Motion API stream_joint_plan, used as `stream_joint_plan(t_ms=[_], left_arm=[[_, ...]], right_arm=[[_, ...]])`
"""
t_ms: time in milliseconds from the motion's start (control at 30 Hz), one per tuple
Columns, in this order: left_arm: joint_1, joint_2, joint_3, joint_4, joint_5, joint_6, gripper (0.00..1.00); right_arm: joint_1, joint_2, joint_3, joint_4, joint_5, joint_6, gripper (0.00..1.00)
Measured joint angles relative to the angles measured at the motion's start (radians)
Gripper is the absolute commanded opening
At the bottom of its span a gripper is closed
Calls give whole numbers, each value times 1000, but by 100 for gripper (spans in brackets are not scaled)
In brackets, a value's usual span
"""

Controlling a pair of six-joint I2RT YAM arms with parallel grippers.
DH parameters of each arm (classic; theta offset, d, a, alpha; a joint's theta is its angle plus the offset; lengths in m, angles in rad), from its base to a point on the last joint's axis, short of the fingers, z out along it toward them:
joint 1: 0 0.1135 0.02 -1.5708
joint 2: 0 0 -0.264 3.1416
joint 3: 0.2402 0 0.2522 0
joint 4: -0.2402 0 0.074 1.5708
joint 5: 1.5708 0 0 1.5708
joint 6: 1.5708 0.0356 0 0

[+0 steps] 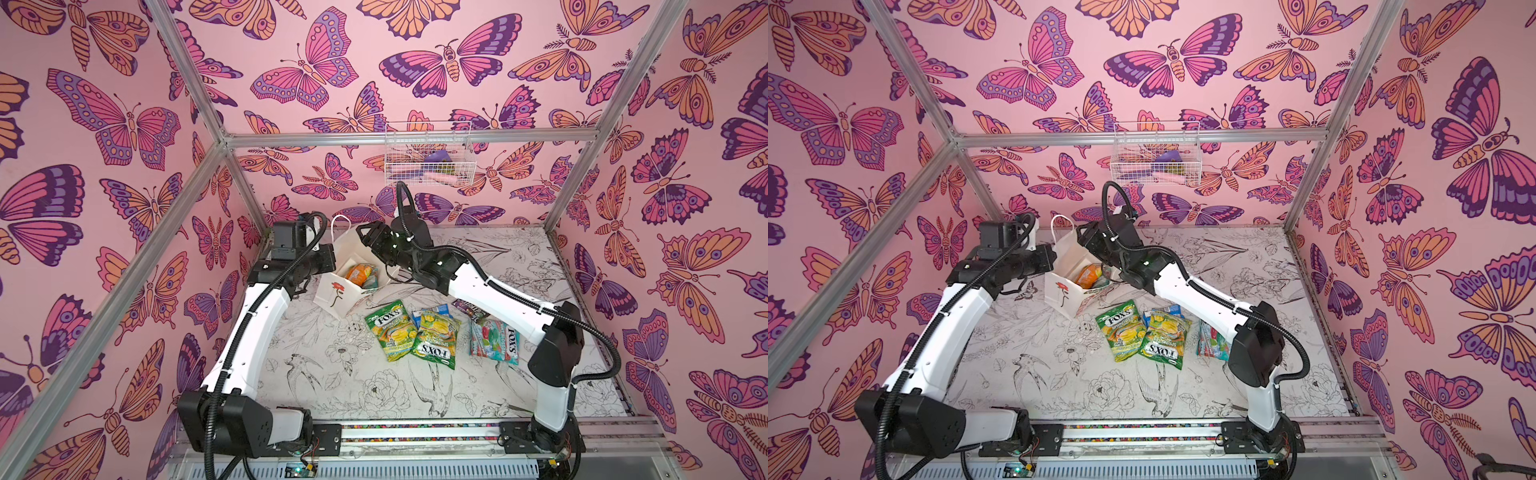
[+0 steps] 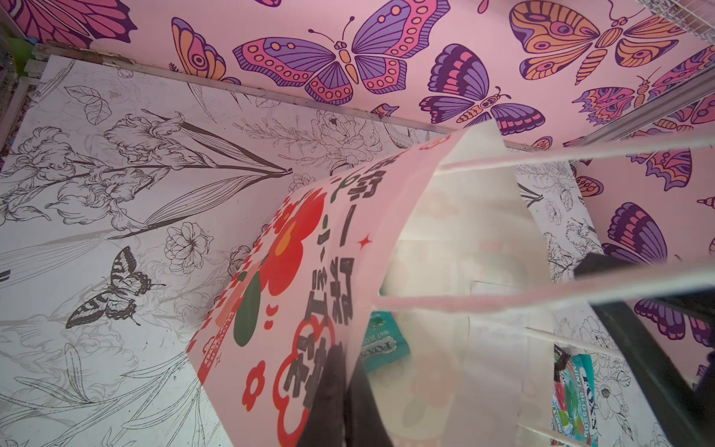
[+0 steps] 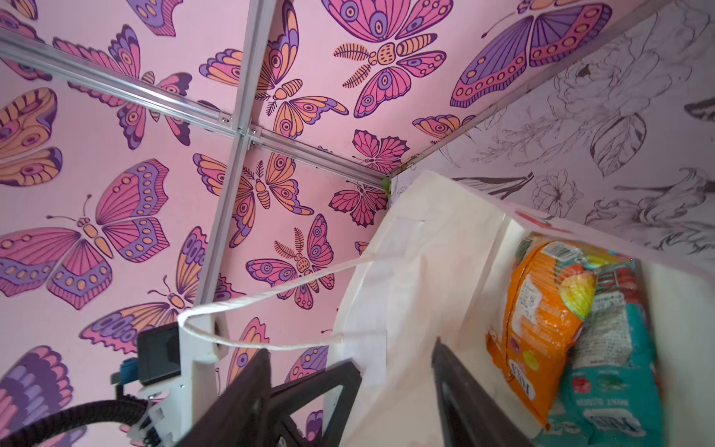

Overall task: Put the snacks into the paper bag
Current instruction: 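Raise the right gripper out of the paper bag toward the remaining snacks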

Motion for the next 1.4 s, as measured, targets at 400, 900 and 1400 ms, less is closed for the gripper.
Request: stream_joint_plan(t_ms=[400,900,1400], left_arm=[[0,-1,0,0,-8,0,0],[5,-6,-5,1,-26,0,0],[10,-6,-6,2,-45,1,0]], right_arm=[[2,-154,-10,-146,57,18,99],[111,-450,-76,-315,237,28,99],[138,-497,-43,-353,280,-116,99]])
